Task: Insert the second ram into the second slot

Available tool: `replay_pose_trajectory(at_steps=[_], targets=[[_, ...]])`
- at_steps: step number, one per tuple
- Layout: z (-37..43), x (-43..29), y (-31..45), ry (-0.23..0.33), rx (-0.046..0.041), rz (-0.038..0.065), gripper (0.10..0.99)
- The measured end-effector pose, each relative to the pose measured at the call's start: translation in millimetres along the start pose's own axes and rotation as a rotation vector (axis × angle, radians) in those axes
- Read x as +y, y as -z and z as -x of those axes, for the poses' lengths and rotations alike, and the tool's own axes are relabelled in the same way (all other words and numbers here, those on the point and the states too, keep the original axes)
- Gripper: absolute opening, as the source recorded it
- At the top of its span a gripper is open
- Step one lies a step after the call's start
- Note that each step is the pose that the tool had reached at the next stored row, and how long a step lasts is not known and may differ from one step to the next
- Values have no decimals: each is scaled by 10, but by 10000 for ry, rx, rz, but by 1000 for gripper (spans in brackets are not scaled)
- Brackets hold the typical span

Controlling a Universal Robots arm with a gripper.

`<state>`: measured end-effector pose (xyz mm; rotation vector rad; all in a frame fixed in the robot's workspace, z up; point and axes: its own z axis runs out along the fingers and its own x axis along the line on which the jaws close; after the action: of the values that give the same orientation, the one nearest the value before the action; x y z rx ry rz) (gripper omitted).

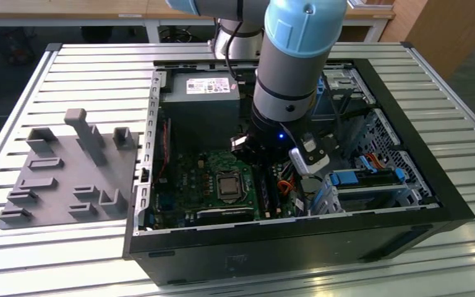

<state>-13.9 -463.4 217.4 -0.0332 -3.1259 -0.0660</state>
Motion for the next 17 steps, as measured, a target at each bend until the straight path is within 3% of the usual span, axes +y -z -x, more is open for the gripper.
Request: replay_pose_trajectory(at_steps=[17], targets=[[4,-2,-42,18,3,31,137]])
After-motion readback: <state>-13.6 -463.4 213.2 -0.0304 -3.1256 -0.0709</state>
